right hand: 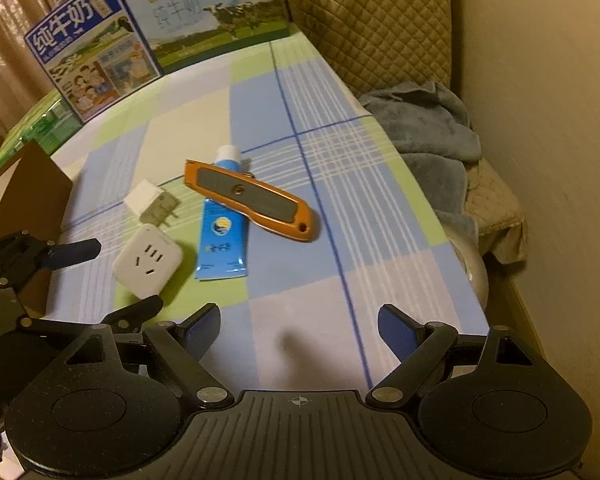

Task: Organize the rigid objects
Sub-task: 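Grasp the white power socket cube with the left tool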

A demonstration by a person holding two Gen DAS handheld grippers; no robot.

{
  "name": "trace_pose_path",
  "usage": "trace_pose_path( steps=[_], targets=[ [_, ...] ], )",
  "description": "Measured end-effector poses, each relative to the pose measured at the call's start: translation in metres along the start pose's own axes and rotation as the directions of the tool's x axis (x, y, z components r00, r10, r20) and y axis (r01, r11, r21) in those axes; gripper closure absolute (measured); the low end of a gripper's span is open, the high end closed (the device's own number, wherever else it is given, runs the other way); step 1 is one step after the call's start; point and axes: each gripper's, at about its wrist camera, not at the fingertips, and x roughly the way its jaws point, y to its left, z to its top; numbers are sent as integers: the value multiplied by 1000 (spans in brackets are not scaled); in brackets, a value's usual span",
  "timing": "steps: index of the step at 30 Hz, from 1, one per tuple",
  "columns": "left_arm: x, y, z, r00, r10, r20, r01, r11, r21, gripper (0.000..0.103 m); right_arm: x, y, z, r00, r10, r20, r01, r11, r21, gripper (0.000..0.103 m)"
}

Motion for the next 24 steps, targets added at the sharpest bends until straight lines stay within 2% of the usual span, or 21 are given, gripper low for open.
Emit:
trace_pose_path(
  steps=[6, 9, 11, 12, 19, 24],
  targets=[
    [16, -7, 2, 999, 31, -12, -30, 999, 37, 37, 4, -9, 0, 1000, -3, -18, 4, 1000, 26, 20],
    [21, -9, 1, 999, 42, -11, -41, 998, 49, 44, 6, -10, 0, 1000, -2, -26, 3, 1000, 29, 20],
    [23, -8, 1, 999, 51, -9, -51, 998, 46, 53, 8, -10, 0, 1000, 0, -31, 1, 1000, 30, 20],
    [23, -5, 0, 999, 49, -9, -49, 998, 39, 53, 9, -10, 0, 999, 1, -33, 0, 1000, 31, 20],
    [18, 19, -7, 1000, -6, -14, 5, 996, -86, 53, 11, -11, 2, 999, 4, -38, -3, 999, 32, 20],
    [12, 48, -20, 998, -49, -32, 40, 973, -228, 53, 13, -12, 3, 999, 8, -40, -7, 999, 31, 20]
  ],
)
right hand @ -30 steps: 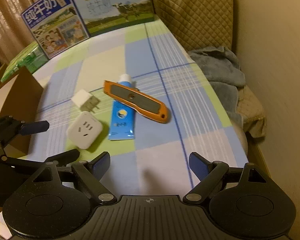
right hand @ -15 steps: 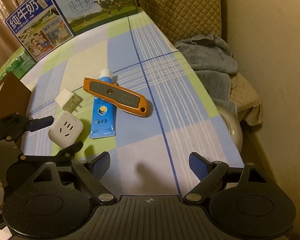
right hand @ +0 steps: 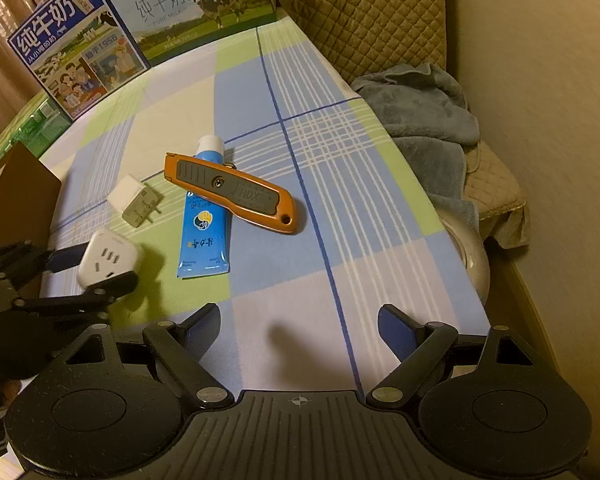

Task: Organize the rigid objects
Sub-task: 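Grasp the white power socket cube with the left tool, then grasp the orange utility knife with the right tool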

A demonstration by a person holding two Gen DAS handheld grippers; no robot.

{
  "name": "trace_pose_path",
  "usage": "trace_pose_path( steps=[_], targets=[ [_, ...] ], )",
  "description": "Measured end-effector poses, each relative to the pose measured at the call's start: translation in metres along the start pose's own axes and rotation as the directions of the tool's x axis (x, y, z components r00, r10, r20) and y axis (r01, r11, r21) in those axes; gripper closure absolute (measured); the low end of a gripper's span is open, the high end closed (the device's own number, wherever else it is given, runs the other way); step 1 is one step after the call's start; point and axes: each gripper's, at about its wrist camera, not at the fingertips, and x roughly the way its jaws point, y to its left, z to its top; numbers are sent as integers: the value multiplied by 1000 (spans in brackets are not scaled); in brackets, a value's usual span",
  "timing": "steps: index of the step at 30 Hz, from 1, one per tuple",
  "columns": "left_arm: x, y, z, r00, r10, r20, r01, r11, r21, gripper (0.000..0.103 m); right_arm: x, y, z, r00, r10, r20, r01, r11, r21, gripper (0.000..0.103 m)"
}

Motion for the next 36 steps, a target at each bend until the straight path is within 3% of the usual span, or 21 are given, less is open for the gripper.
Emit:
trace_pose_path(
  steps=[13, 25, 30, 36],
  targets=[
    [-11, 31, -16, 996, 68, -53, -75, 985, -158, 53, 7, 3, 4, 1000, 19, -2, -19, 1000, -19, 20],
    [-9, 35, -19, 992, 108, -71, -119, 977, -176, 53, 16, 19, 14, 999, 40, 28, -35, 985, -166, 20],
    [-11, 46, -22, 990, 118, -81, -133, 967, -217, 53, 23, 29, 25, 991, 80, 103, -41, 942, -333, 20],
    [-13, 56, -25, 991, 102, -88, -123, 953, -278, 53, 42, 44, 40, 976, 173, 131, -74, 834, -546, 23]
  ],
)
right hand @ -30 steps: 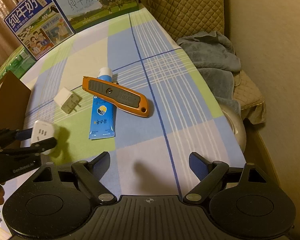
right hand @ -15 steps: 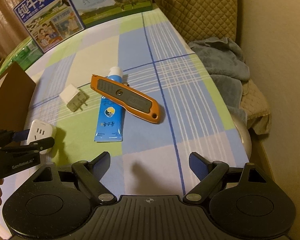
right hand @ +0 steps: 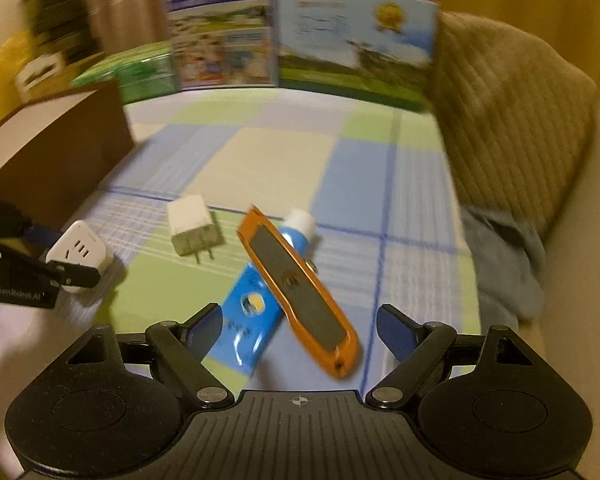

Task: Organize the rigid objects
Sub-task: 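Grasp the orange utility knife with the right tool, then lift the socket with the left tool while the right tool lifts the knife toward the box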

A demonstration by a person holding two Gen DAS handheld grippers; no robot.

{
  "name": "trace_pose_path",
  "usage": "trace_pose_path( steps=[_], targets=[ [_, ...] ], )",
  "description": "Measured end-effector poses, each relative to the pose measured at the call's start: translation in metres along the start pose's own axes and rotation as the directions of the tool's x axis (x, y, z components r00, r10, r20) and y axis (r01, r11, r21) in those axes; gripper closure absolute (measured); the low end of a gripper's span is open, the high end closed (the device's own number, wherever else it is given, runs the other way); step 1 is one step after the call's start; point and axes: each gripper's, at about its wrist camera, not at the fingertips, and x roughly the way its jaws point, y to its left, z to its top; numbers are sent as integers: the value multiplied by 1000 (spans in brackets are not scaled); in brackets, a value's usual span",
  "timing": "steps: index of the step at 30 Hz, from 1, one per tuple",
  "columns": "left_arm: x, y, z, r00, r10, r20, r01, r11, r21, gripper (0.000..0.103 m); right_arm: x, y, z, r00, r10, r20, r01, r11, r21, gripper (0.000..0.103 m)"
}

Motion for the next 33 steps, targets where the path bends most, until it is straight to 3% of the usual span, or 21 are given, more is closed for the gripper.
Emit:
trace_pose_path(
  steps=[8, 14, 18, 28, 33],
  targets=[
    [-3, 7, -3, 1000, 6, -10, -7, 999, -41, 53, 43, -8, 13, 997, 74, -36, -76, 993, -88, 40],
    [-5, 11, -6, 1000, 7, -14, -8, 998, -57, 53, 57, -12, 15, 994, 96, -55, -102, 989, -107, 63],
    [-5, 13, -6, 1000, 5, -14, -6, 998, -56, 53, 54, -11, 14, 994, 101, -49, -106, 988, -114, 69],
    [-8, 14, -12, 1000, -2, -16, 1, 999, -48, 54, 27, 15, 13, 994, 99, -37, -100, 994, -39, 70],
    [-13, 15, -18, 1000, -9, -18, 8, 999, -48, 54, 23, 42, 6, 984, 143, -103, -145, 989, -10, 70]
  ],
)
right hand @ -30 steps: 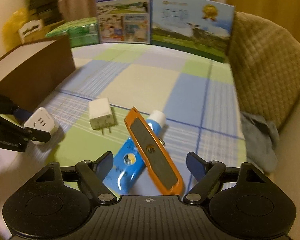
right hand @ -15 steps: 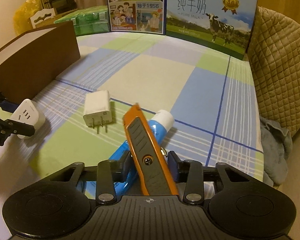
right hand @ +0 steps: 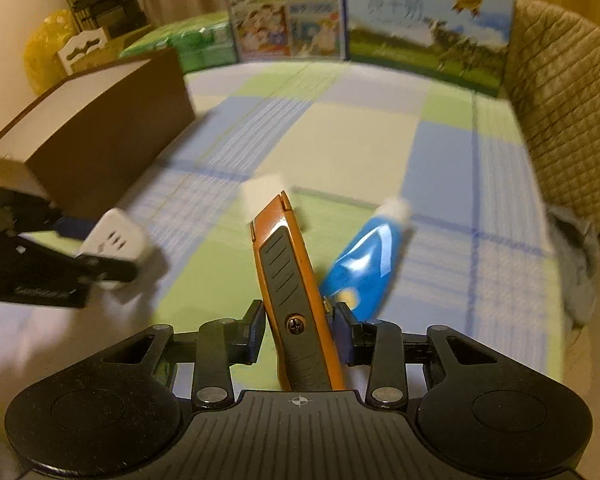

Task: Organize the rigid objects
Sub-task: 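Lift the socket with the left tool while the right tool lifts the knife toward the box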

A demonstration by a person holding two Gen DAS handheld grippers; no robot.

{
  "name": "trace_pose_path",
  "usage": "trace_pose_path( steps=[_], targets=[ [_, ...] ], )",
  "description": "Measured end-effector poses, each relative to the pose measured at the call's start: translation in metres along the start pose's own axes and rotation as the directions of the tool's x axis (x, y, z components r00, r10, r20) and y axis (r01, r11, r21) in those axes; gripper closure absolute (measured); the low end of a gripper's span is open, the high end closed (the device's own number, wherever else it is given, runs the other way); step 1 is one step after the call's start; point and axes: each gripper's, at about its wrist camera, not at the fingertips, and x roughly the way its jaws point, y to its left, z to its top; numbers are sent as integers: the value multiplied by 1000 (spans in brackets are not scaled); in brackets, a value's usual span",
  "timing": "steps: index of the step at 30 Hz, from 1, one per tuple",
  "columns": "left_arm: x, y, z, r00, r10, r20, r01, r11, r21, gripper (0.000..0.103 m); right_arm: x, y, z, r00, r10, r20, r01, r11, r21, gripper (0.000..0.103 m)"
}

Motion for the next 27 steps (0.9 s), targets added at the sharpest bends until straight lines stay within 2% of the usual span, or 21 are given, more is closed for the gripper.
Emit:
trace_pose_path(
  steps=[5, 9, 19, 27],
  targets=[
    [-8, 3, -9, 1000, -4, -7, 4, 1000, -9, 54, 9, 29, -8, 999, 39, -38, -40, 999, -18, 70],
    [-16, 8, -21, 1000, -3, -16, 3, 1000, -29, 54, 16, 43, -13, 998, 39, -57, -42, 998, -53, 70],
    [-30, 21, -42, 1000, 9, -20, -11, 996, -88, 54, 25, 61, -22, 998, 10, -68, -17, 994, -105, 70],
    [-39, 22, -54, 1000, 17, -16, -19, 993, -116, 54, 23, 70, -26, 997, 17, -74, -26, 993, -114, 70]
  ],
)
